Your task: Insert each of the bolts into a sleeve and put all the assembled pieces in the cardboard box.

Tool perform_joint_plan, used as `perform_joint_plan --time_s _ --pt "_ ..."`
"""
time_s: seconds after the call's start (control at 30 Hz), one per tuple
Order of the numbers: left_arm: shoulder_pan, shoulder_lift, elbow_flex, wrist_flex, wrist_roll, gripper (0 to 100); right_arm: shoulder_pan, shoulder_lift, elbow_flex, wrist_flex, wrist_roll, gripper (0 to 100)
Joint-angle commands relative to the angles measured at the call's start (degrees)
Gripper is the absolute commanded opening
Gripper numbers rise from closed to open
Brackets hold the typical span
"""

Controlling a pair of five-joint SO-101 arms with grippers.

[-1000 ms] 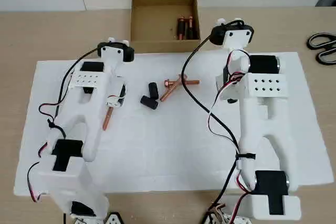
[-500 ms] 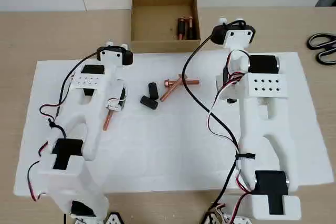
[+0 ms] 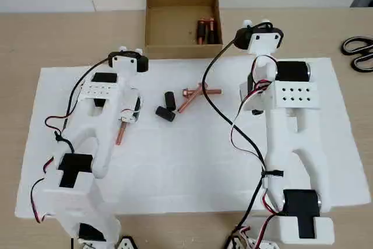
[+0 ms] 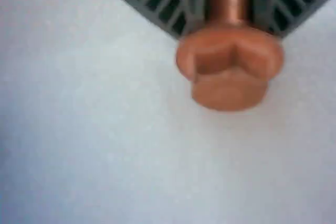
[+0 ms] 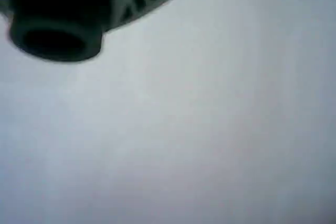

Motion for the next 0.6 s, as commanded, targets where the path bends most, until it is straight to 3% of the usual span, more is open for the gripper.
perform_joint_plan --time_s 0.0,0.3,0.57 --pt "-0.35 -3.34 -1.19 -0.7 0.26 1 -0.48 -2.95 -0.26 -0.13 -0.53 0.3" --pt "-0.79 -20.4 -1.45 7.03 0.26 1 -0.57 -3.65 -0.53 -0.04 -0.62 0.3" --pt "-0.7 -33.58 -1.1 14.42 0.18 1 -5.32 -16.92 -0.18 2.42 -0.62 0.3"
